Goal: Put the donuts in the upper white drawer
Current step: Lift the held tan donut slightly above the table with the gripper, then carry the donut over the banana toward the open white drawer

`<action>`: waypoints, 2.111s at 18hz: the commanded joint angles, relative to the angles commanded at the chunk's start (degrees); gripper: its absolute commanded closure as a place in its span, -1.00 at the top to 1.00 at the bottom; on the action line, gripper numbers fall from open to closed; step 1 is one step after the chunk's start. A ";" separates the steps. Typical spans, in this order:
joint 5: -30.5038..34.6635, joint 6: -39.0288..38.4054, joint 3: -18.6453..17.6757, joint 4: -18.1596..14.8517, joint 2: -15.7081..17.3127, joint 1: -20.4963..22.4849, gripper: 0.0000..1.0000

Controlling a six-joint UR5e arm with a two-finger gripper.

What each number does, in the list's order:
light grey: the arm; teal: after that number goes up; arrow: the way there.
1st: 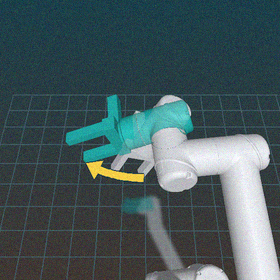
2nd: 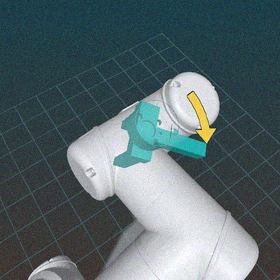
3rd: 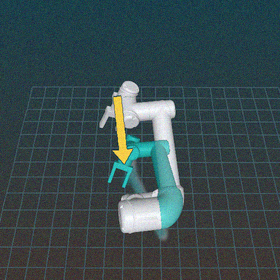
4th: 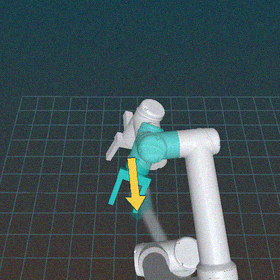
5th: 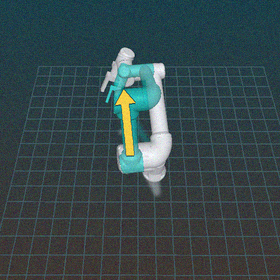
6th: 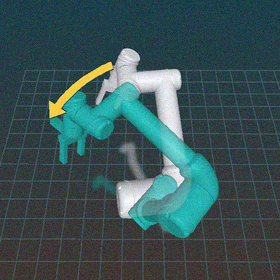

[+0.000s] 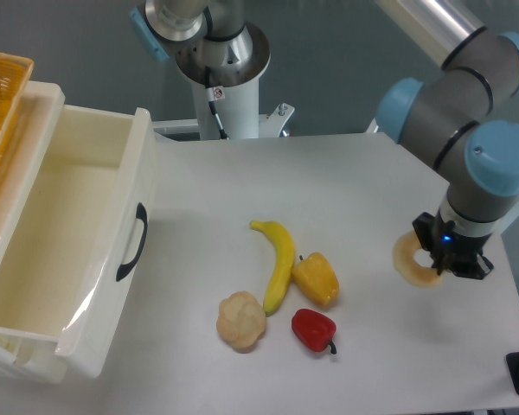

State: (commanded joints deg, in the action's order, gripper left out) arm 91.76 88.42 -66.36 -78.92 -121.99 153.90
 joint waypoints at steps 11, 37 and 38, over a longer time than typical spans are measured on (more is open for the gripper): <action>0.17 -0.26 -0.35 -1.32 1.40 -1.58 -1.00; -19.86 -36.55 -8.09 -5.72 20.65 -21.87 -1.00; -19.86 -37.87 -8.09 -5.63 20.74 -23.10 -1.00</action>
State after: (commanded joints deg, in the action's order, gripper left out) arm 71.89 50.55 -74.44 -84.55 -101.25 130.79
